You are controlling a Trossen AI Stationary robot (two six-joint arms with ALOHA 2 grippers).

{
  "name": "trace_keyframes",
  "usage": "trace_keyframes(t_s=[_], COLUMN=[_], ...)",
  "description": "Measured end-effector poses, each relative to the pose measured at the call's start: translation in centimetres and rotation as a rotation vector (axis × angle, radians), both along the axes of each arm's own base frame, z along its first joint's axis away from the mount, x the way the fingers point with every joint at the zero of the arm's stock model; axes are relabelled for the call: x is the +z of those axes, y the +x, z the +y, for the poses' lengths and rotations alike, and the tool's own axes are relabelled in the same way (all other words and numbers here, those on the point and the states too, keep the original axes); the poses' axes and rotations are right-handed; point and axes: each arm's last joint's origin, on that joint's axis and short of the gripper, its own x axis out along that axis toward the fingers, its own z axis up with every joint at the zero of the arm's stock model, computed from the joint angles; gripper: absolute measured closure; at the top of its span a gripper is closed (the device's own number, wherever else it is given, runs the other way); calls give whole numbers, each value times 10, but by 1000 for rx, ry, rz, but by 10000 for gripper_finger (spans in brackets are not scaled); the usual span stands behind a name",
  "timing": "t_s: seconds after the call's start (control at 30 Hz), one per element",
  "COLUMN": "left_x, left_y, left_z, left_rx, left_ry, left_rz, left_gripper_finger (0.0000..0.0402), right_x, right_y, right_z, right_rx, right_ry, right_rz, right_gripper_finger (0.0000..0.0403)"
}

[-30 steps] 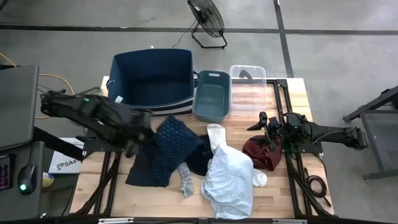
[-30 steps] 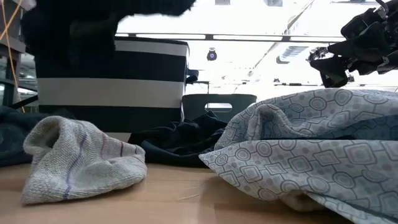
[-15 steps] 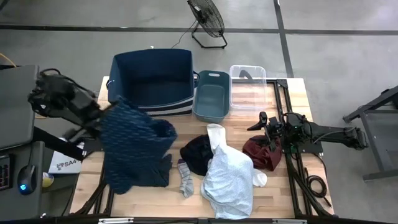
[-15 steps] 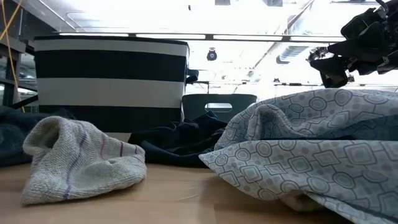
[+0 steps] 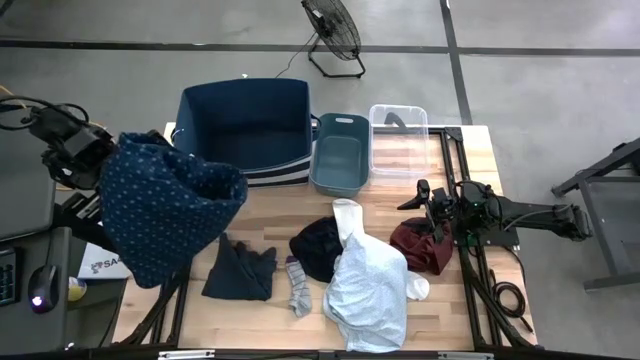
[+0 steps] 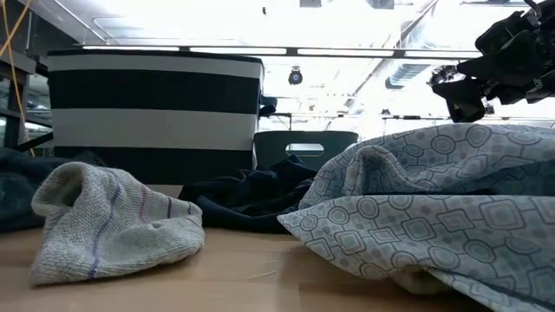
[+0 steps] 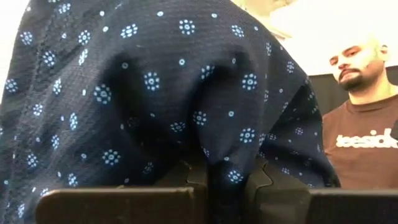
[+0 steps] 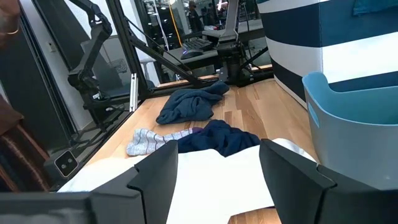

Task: Pick & Place Cloths
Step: Put the blue shirt into the dark blue bin

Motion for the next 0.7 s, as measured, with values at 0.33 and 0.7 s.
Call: trace_keyframes(t_s=[0.33, 0.7], left_x=[1, 12], left_y=[6, 1], left_z=[13, 29], left_rx=[497, 773], left_ry=[-155, -749], left_rz=[37, 17], left_gripper_finger=[375, 375], right_x=[0, 0], right_y=[0, 0], right_z=[0, 0], right_rx=[0, 0], right_ry=[0, 0], right_rz=[0, 0], right_gripper_finger=[186, 186])
